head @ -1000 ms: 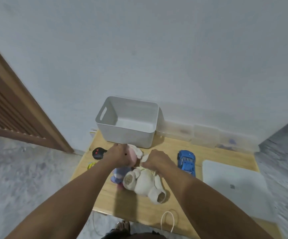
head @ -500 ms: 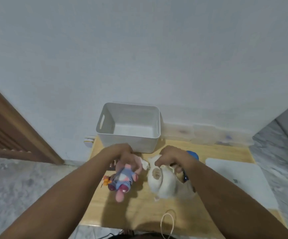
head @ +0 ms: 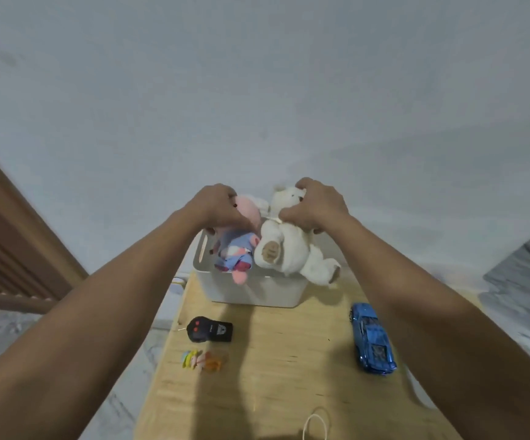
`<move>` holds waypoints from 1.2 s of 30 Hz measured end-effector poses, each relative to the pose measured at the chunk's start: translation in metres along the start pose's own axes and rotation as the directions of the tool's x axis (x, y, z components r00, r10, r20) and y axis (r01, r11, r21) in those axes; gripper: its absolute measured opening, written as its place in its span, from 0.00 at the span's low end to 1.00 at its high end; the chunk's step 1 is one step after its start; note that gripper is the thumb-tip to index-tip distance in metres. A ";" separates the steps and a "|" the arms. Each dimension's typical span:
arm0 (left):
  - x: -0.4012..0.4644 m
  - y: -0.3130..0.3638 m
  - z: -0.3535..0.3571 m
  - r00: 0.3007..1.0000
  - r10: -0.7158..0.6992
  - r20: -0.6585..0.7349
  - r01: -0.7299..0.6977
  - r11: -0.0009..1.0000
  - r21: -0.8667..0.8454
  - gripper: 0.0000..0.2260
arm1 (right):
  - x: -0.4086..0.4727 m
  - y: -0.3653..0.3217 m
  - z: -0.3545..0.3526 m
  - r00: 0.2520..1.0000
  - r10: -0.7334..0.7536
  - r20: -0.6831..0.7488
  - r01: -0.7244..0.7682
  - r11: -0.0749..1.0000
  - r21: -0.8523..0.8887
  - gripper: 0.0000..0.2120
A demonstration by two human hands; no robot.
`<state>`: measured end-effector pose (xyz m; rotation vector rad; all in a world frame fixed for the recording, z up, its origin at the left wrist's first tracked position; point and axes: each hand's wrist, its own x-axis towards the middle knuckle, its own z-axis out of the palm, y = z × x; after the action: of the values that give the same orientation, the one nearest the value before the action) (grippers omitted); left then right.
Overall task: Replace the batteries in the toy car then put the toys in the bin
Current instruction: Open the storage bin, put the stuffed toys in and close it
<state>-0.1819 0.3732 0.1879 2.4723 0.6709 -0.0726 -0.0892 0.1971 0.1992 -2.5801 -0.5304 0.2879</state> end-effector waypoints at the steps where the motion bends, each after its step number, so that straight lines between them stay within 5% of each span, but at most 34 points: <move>1: 0.005 -0.004 0.003 0.994 0.039 -0.105 -0.035 0.999 0.040 0.32 | 0.004 -0.003 0.008 0.996 -0.015 -0.084 0.015 1.000 -0.005 0.29; 6: 0.022 -0.024 0.033 0.965 0.017 -0.261 0.001 0.998 0.068 0.33 | 0.013 -0.008 0.052 0.964 -0.105 -0.243 0.100 0.994 -0.032 0.26; 13: 0.037 -0.050 0.078 0.990 -0.090 -0.110 0.104 0.986 0.129 0.24 | 0.030 0.011 0.101 0.986 -0.111 -0.126 0.085 0.977 -0.193 0.23; 25: 0.068 -0.063 0.113 0.989 -0.141 0.052 0.131 0.976 0.174 0.09 | 0.059 0.036 0.155 0.998 -0.033 0.047 0.042 0.977 -0.209 0.28; 36: 0.077 -0.062 0.124 0.953 -0.272 0.137 0.234 0.942 0.240 0.25 | 0.067 0.045 0.165 0.986 0.052 0.161 -0.013 0.972 -0.236 0.28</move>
<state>-0.1325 0.3845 0.0371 2.5362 0.9481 -0.4746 -0.0634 0.2578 0.0284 -2.8118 -0.6150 0.4815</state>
